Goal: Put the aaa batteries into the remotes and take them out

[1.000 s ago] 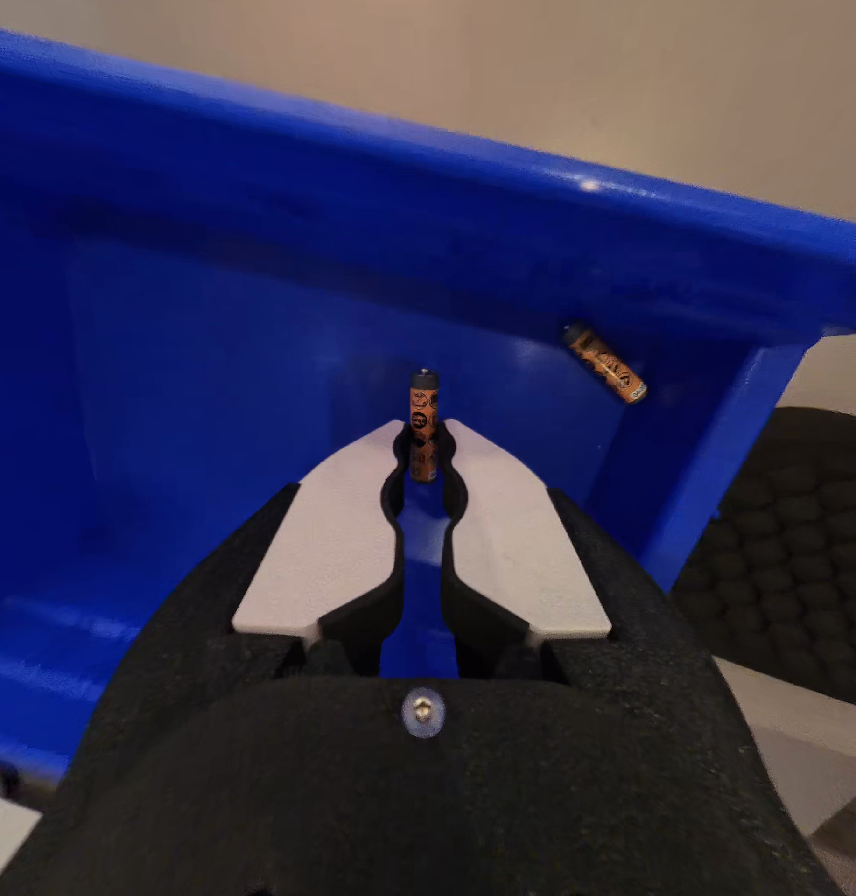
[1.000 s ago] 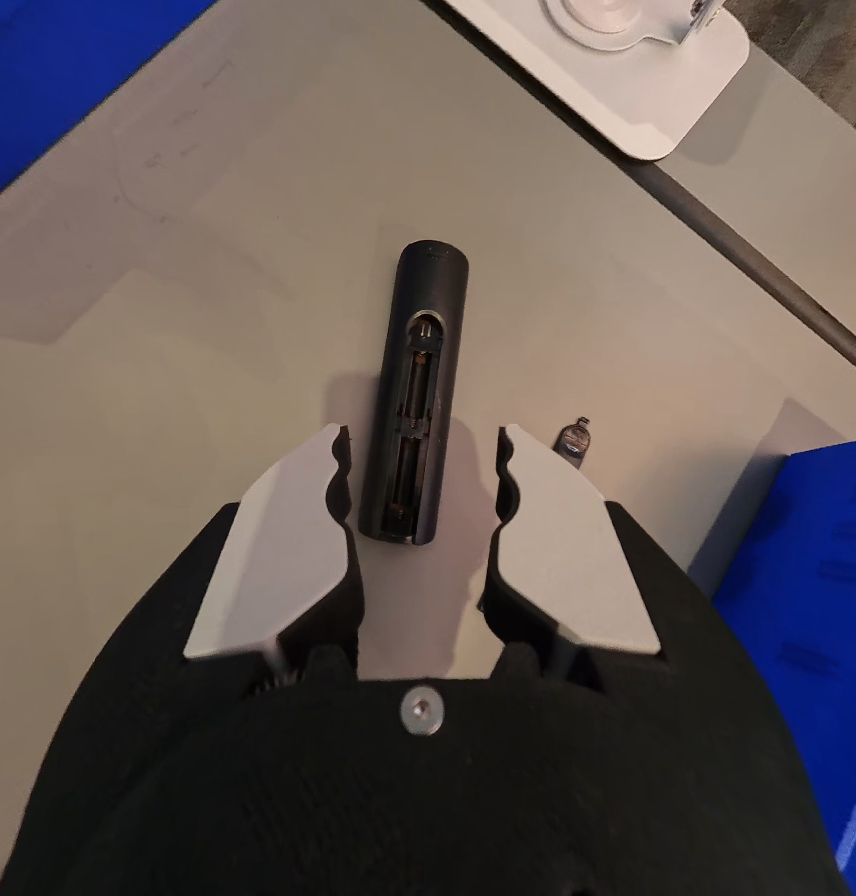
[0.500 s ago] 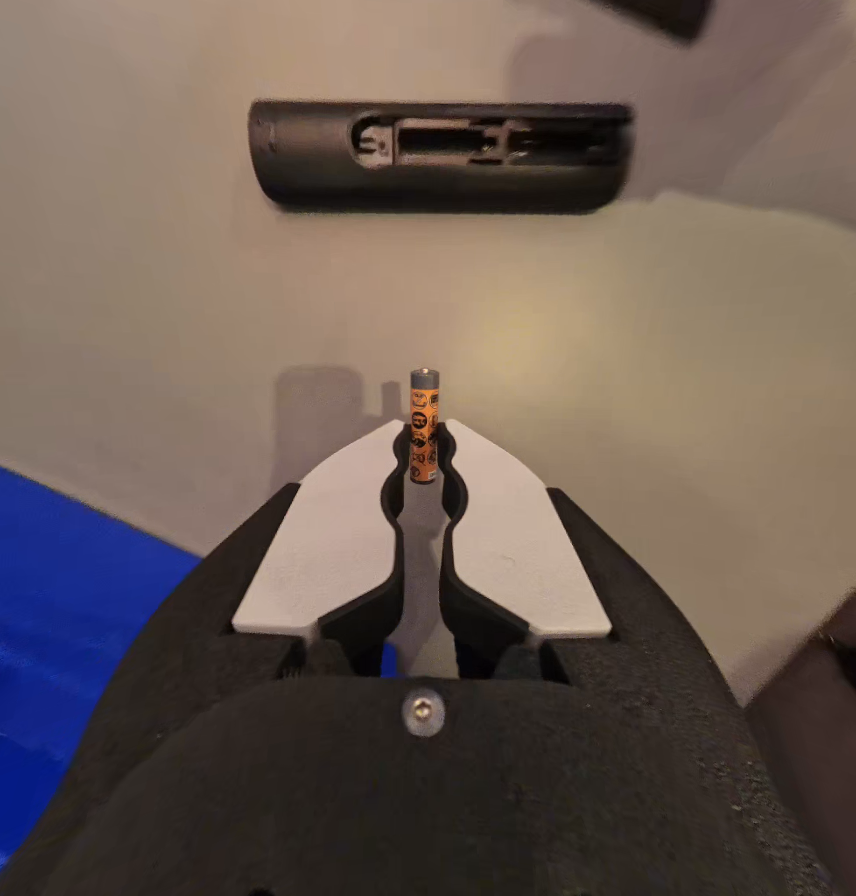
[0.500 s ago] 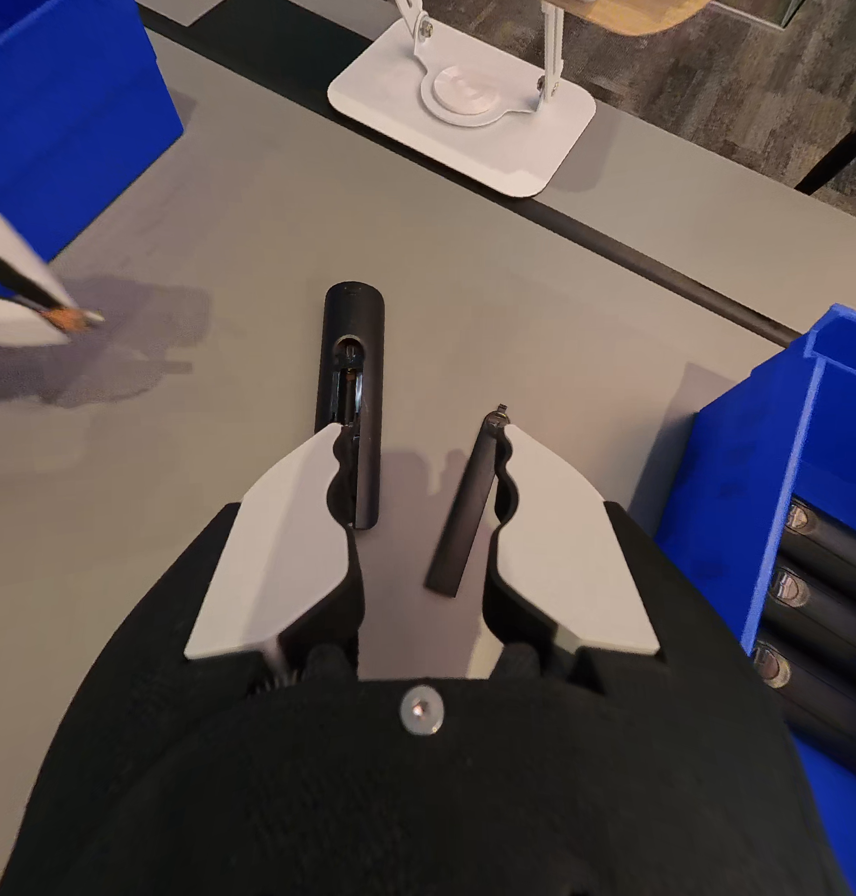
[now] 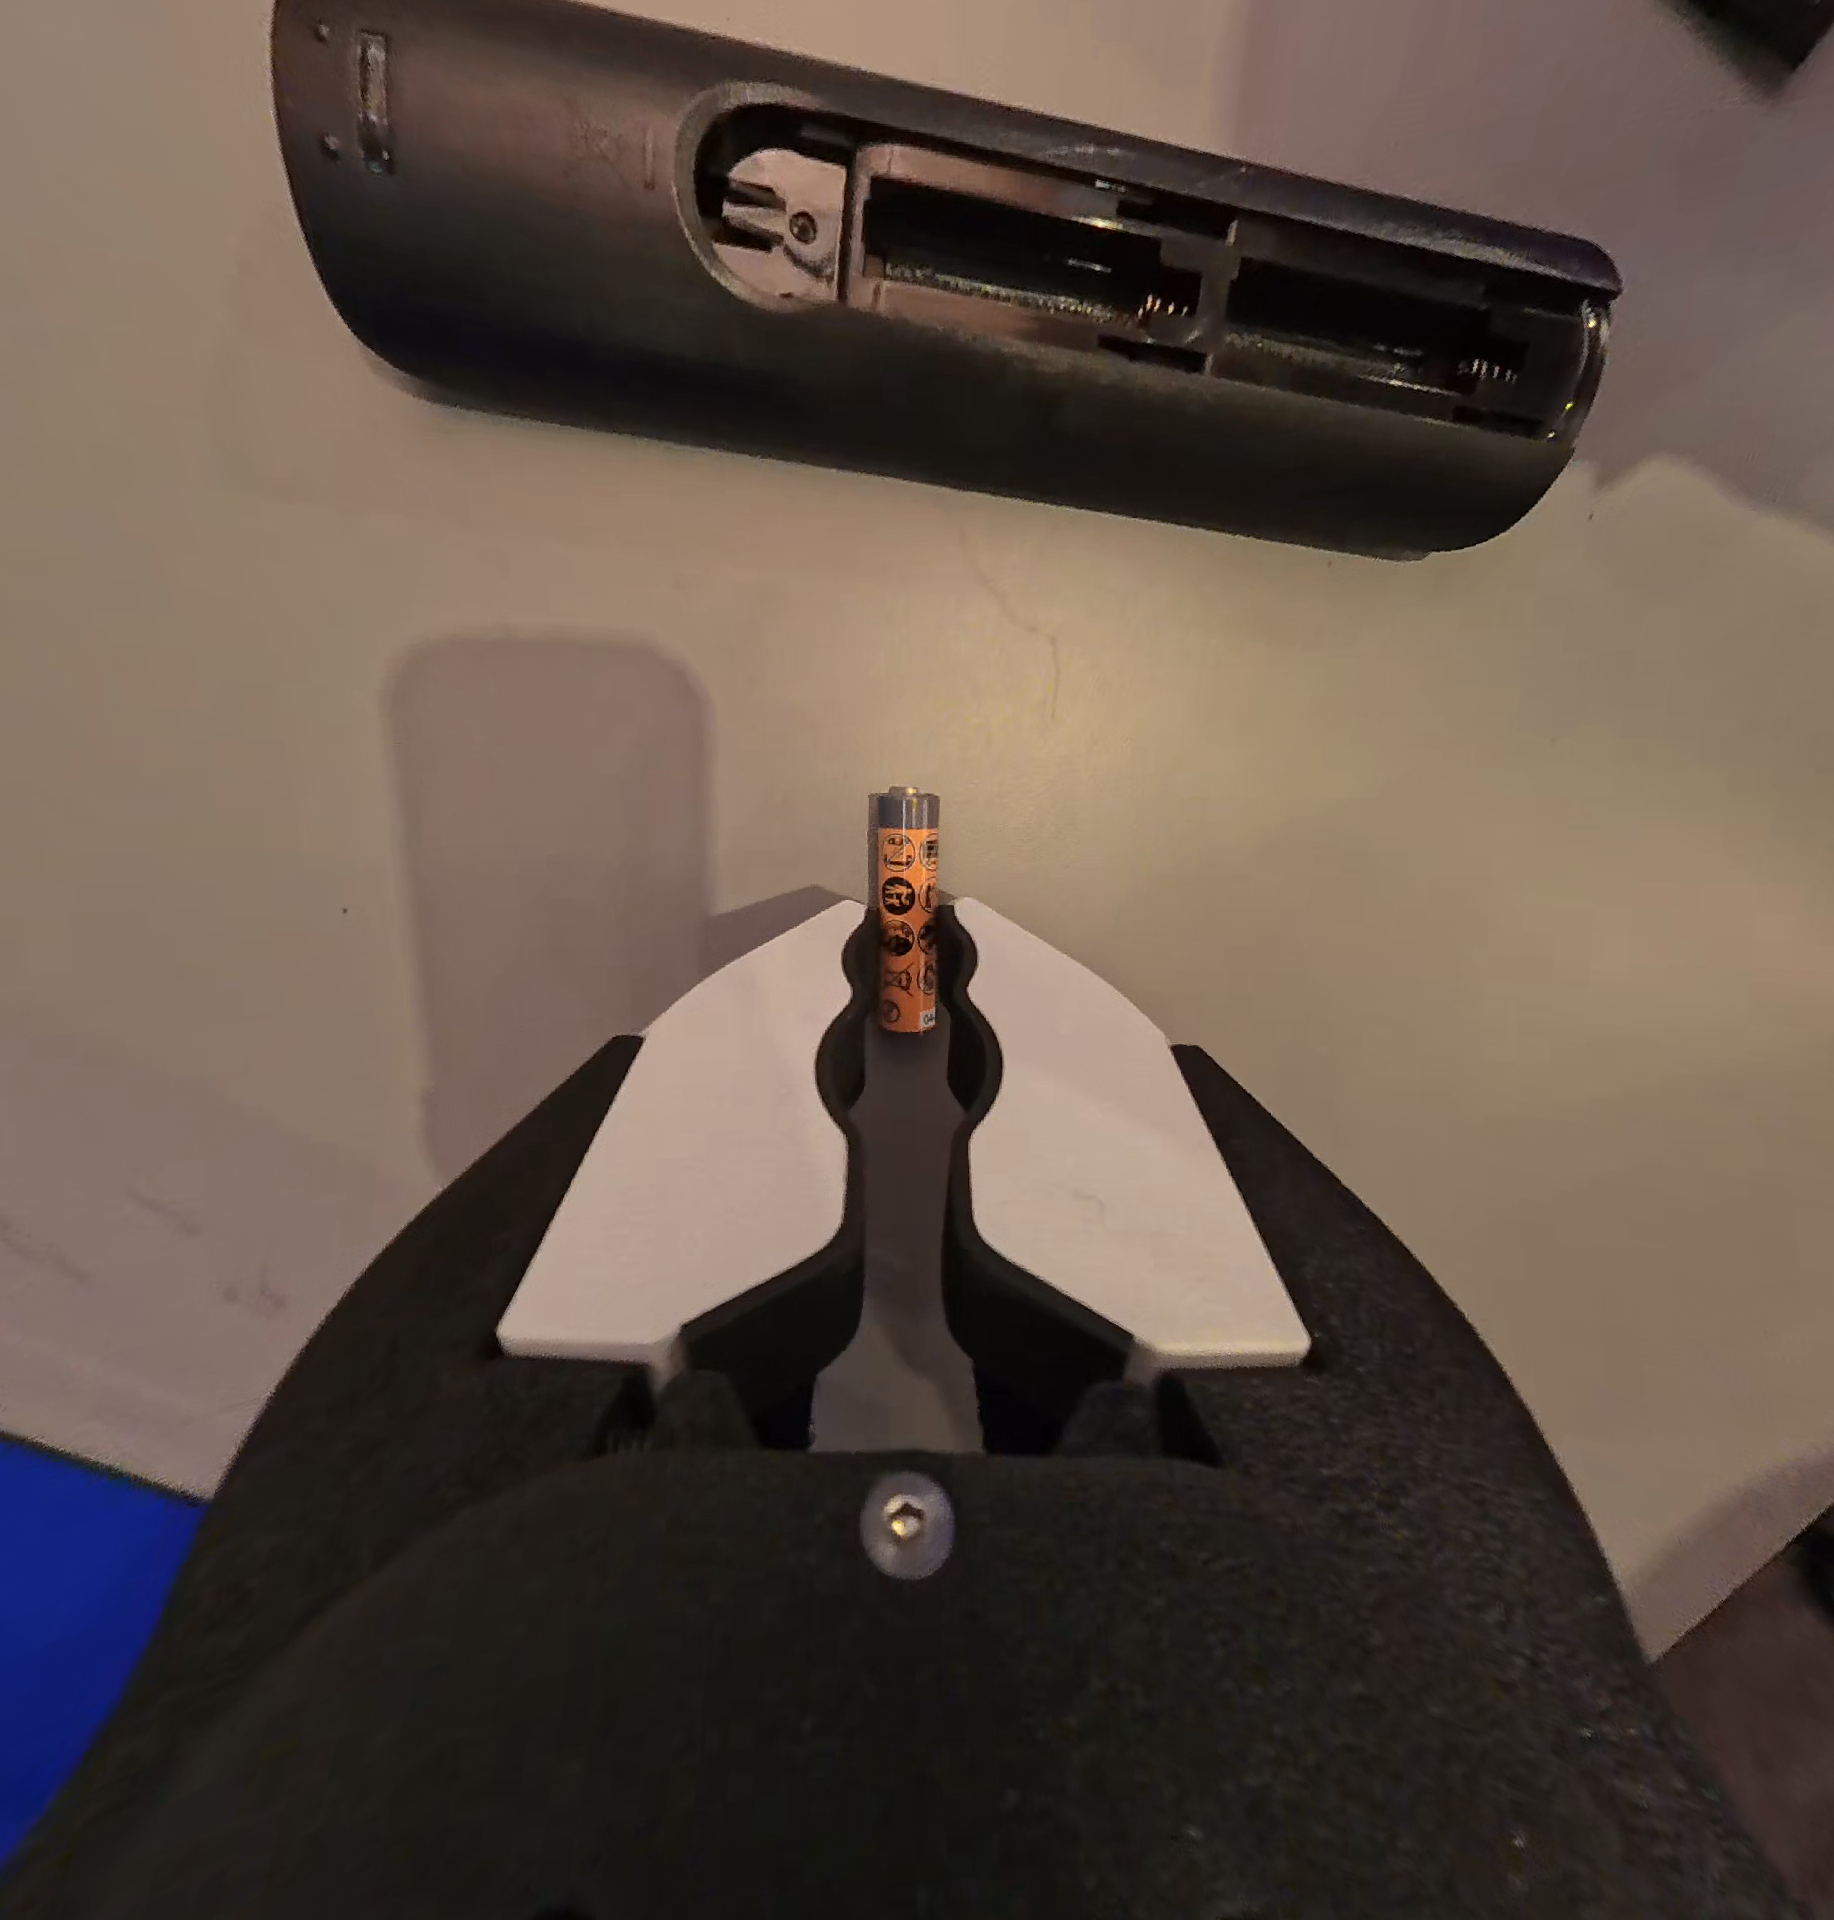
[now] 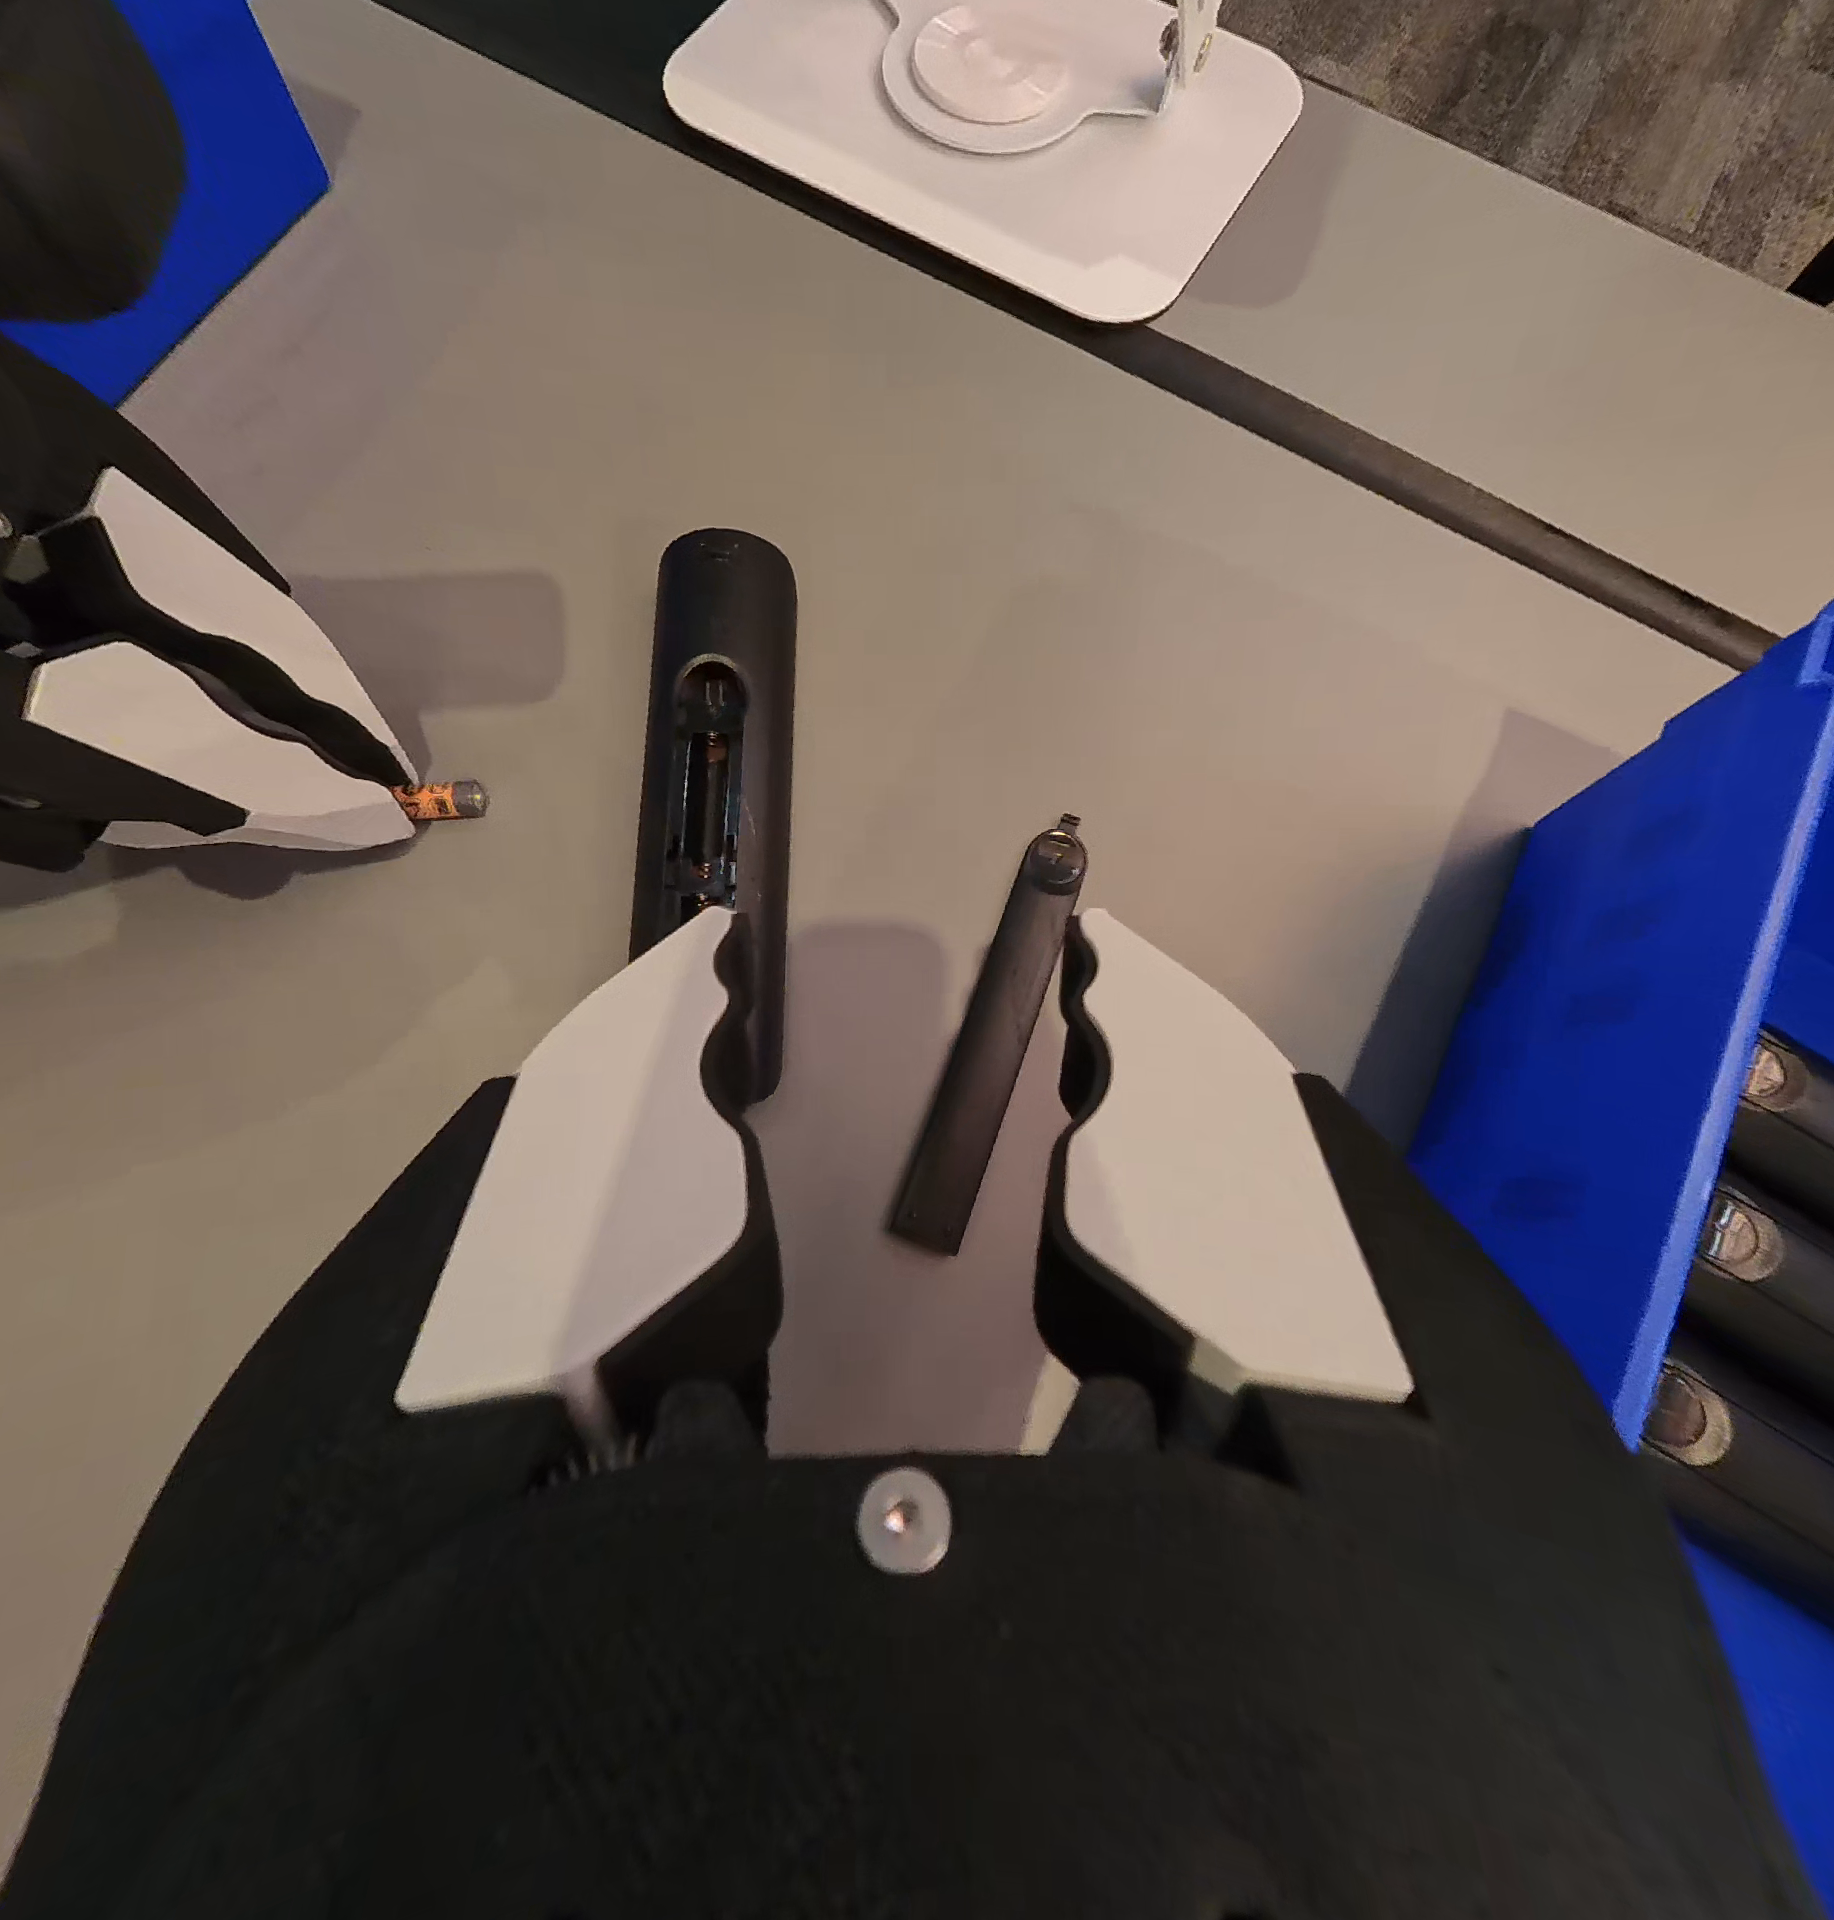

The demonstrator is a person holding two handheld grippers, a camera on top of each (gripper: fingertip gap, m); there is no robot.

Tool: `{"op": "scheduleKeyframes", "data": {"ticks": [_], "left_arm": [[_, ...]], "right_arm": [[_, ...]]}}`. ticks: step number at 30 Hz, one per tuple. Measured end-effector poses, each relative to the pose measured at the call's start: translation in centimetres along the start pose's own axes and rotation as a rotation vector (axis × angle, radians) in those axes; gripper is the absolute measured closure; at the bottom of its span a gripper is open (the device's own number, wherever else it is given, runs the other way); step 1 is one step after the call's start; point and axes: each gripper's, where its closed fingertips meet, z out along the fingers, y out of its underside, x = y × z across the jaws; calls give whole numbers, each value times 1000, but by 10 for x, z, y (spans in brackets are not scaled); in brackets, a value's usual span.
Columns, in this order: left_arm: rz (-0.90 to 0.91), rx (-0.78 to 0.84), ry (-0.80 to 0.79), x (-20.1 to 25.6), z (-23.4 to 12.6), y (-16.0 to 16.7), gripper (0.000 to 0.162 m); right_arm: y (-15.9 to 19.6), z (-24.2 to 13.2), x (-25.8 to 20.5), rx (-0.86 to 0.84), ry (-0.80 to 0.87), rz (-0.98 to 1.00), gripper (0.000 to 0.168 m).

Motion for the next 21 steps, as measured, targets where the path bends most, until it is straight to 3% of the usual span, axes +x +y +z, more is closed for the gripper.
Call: {"op": "scheduleKeyframes", "data": {"ticks": [2, 5, 8, 11, 14, 17, 21], "left_arm": [[8, -1, 1, 1, 0, 0, 149], [2, -4, 17, 3, -2, -2, 128], [14, 45, -1, 1, -15, -8, 126], [23, 130, -37, 2, -45, -18, 126], [80, 220, -171, -4, -97, -17, 125], [83, 265, -278, -19, -149, 10, 117], [33, 243, -321, -53, -193, 71, 112]], "right_arm": [[1, 1, -1, -6, -1, -6, 110], [1, 2, -2, -7, -4, -10, 110], [-1, 1, -3, 2, -4, -13, 110], [-1, 2, -4, 4, -9, -15, 110], [1, 6, -12, -12, -40, -36, 110], [10, 14, -45, -64, -174, -147, 110], [34, 28, -97, -147, -296, -450, 114]]}}
